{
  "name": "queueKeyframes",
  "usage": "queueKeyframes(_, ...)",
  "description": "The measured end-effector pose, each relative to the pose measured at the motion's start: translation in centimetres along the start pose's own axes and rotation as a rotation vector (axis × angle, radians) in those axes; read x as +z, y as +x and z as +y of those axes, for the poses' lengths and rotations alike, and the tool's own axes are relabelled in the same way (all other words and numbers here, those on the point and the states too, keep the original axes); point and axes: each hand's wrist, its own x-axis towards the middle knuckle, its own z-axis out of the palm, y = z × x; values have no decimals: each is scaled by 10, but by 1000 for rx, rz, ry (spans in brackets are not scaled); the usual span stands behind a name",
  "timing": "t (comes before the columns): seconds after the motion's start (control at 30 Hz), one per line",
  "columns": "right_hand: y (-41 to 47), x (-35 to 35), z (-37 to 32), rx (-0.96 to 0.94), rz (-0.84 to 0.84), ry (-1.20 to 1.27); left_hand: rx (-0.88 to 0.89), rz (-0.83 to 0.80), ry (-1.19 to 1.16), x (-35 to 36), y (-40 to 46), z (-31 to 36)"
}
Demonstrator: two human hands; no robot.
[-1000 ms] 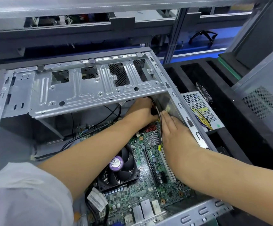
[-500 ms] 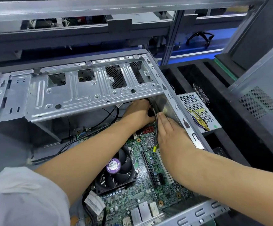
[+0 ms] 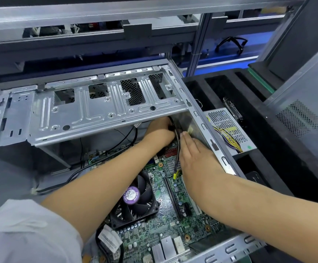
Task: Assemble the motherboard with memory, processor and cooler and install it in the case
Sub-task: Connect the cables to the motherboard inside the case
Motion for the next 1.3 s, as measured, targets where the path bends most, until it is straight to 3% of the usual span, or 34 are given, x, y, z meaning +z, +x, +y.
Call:
queueKeyframes(0.17,1,0,1,-9,-4,3,-163,-160,66,-12,5,17)
queueKeyframes(0.3,2,-1,2,-24,1,16,-193,-308,136,-23,1,31)
queueKeyframes(0.53,4,-2,2,-42,31,49,-172,-406,183,-19,10,37)
queueKeyframes(0.8,6,0,-1,-55,70,34,-158,-415,240,-18,13,33)
queueKeyframes(1.0,-2,-7,4,-50,156,137,-177,-321,209,-23,-9,30)
queueKeyframes(1.07,-11,-10,5,-61,190,182,-139,-261,166,-26,-26,19)
queueKeyframes(1.17,-27,-16,6,-110,218,275,80,-214,183,-35,-54,-6)
queueKeyframes(1.3,-33,-25,10,-70,216,454,282,-274,175,-53,-77,-36)
